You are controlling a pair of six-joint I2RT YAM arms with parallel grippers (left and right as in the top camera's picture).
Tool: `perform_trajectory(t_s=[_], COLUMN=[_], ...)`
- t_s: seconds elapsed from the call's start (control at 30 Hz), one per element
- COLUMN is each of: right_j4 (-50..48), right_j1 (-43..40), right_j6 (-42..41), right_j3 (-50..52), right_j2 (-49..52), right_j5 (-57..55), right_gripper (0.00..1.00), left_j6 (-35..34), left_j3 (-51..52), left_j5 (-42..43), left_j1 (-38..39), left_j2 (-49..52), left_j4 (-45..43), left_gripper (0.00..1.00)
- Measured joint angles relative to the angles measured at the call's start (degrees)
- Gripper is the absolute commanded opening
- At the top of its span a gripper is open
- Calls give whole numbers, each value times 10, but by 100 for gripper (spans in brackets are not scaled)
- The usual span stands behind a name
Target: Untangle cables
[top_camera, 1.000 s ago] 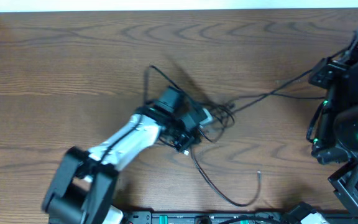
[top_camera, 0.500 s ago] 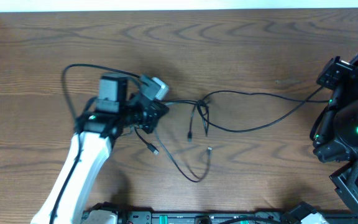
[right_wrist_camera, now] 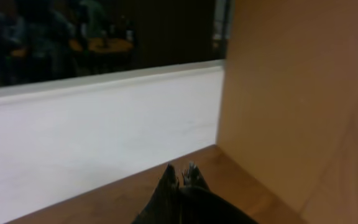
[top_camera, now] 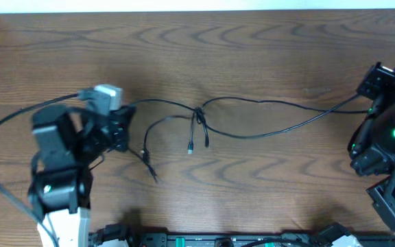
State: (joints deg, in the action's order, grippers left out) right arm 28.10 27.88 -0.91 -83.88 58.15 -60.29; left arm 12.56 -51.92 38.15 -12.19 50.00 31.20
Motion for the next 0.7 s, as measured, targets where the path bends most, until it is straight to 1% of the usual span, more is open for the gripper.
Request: perform_trajectory(t_s=[0.1, 0.23, 0.5, 0.6, 0.7], right_j4=[22, 48, 101, 132, 143], right_j1=[-38, -116, -356, -440, -503], right_j6=[-14, -49, -151, -202, -236], right_j3=[0, 0, 0, -1, -1], right_j2=[4, 7, 11, 20, 34], right_j5=[0, 2, 13, 66, 163], right_gripper=[1, 1, 1, 1, 1], left_j6=[-29, -56, -72, -76, -79], left_j3=[0, 0, 0, 0, 0], left_j5=[-11, -19, -30, -37, -40], left_j1=[-53, -97, -106, -106, -106], left_j2=[-26, -38, -37, -37, -37], left_j4=[-1, 0, 4, 5, 5], left_gripper=[8, 7, 8, 7, 7])
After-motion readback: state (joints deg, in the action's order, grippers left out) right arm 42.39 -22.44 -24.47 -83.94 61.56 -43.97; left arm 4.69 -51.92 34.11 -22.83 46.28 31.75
